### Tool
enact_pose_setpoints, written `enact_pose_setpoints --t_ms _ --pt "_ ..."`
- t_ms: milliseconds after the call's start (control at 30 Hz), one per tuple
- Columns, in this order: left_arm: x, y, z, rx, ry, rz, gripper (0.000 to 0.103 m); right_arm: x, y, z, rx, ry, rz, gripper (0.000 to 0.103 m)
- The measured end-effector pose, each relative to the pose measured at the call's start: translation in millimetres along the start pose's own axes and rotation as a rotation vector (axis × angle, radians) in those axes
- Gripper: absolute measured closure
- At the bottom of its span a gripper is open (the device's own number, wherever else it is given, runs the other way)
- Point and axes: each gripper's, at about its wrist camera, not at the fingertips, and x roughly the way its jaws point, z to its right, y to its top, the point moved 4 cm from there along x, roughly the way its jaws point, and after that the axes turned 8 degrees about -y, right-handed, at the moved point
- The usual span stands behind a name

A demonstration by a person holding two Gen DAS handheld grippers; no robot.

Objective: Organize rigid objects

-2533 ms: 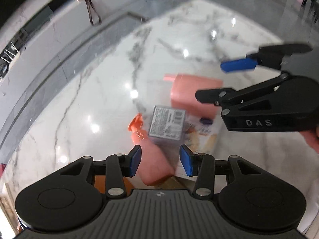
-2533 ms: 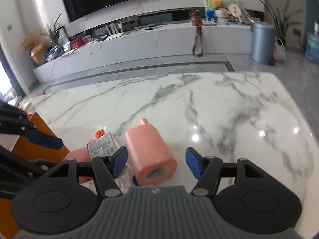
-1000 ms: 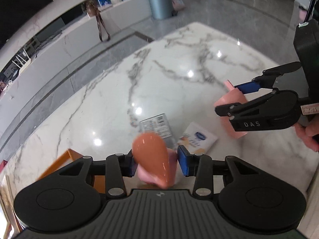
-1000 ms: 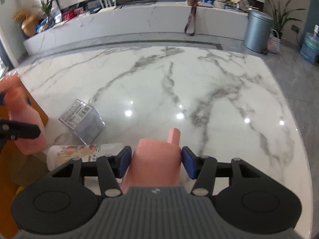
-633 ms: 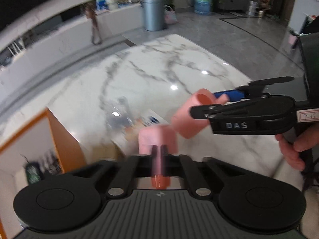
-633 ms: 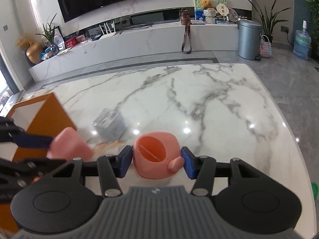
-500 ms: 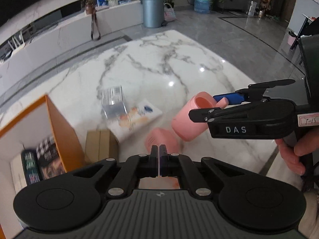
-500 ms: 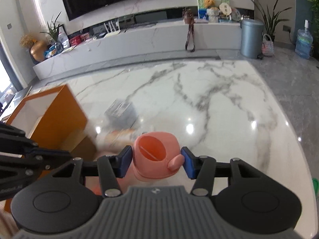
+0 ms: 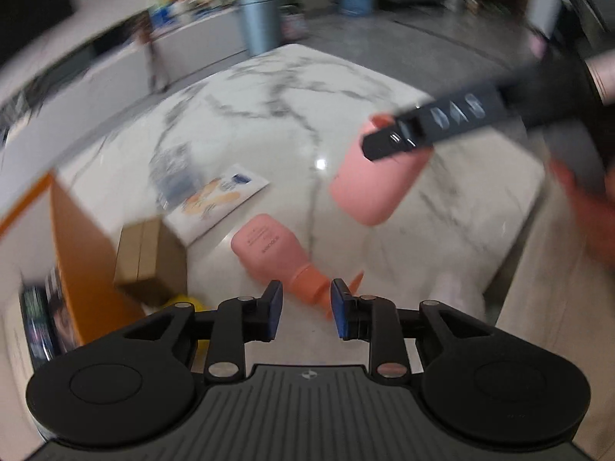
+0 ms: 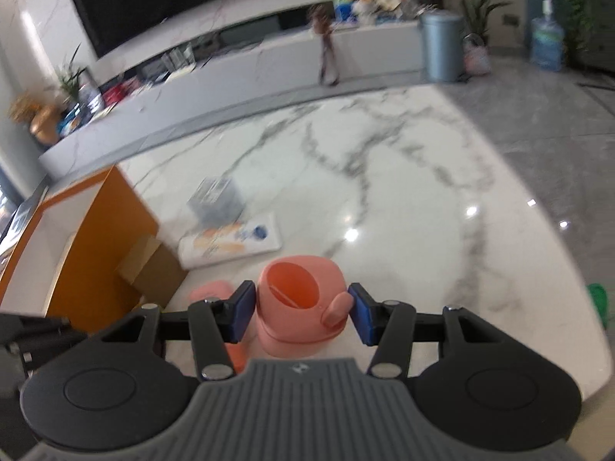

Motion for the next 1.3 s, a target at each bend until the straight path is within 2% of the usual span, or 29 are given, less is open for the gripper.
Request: enact_pose_setpoints --t_ms 67,133,300,367,433,500,600,667,700,733,867,933,967,1067,1133,1200,1300 --pt "7.6 0.4 6.7 0.080 0.006 -0.026 0.066 1.2 -1.3 5.4 0.015 -0.012 -0.015 0.050" --pt "13.2 -0.4 10.2 0.105 0.002 -0.034 0.061 4.5 -1.8 7.9 0.027 0.000 -0.032 0.050" --pt "19.2 -9.1 16.3 0.033 0.016 -0.006 0.049 14.7 -3.3 11.1 0.057 0.046 -0.062 0.049" --pt "21.4 -13.2 16.6 -0.002 0.080 0.003 0.045 18.4 -5.4 13.3 0.074 0.063 -0.081 0.049" --pt "24.7 -20.1 17.3 -0.032 0.111 0.001 0.039 20.5 -6.1 14.4 0.084 0.075 -0.087 0.049" --pt "29.1 -26.2 16.5 -0.066 0.169 -0.008 0.039 21.8 -6.4 13.1 0.083 0.088 -0.090 0.049" --pt "34.6 -31.0 14.6 -0.067 0.210 -0.010 0.038 24.5 -6.9 9.7 0.075 0.102 -0.098 0.049" --pt "39.7 -32.2 13.5 -0.060 0.241 -0.012 0.040 25.3 -7.4 9.0 0.073 0.108 -0.101 0.049" --pt "41.4 -32.4 13.5 -0.054 0.249 -0.009 0.045 25.8 -7.6 9.1 0.073 0.109 -0.102 0.049" --pt "42.1 -32.4 14.5 -0.042 0.253 -0.003 0.057 26.0 -8.0 9.0 0.073 0.109 -0.103 0.049" --pt "36.6 -32.2 20.0 -0.009 0.270 0.032 0.065 30.0 -9.4 7.7 0.063 0.102 -0.122 0.049" --pt "28.4 -29.7 20.9 0.011 0.299 0.061 0.077 30.0 -9.5 7.3 0.058 0.101 -0.120 0.049" --pt "24.1 -27.6 19.3 0.012 0.303 0.075 0.079 29.7 -9.5 7.1 0.056 0.101 -0.119 0.049" --pt "8.7 -18.3 12.3 -0.013 0.291 0.120 0.083 29.3 -9.6 6.9 0.053 0.099 -0.118 0.049" --pt "-1.4 -10.0 6.8 -0.040 0.267 0.147 0.094 29.0 -9.8 6.5 0.051 0.099 -0.117 0.049" --pt "-10.8 0.4 2.0 -0.041 0.275 0.170 0.103 28.4 -9.6 6.0 0.047 0.101 -0.113 0.049" --pt "-22.6 17.5 -6.1 -0.039 0.268 0.195 0.103 26.9 -9.4 4.3 0.042 0.117 -0.107 0.050"
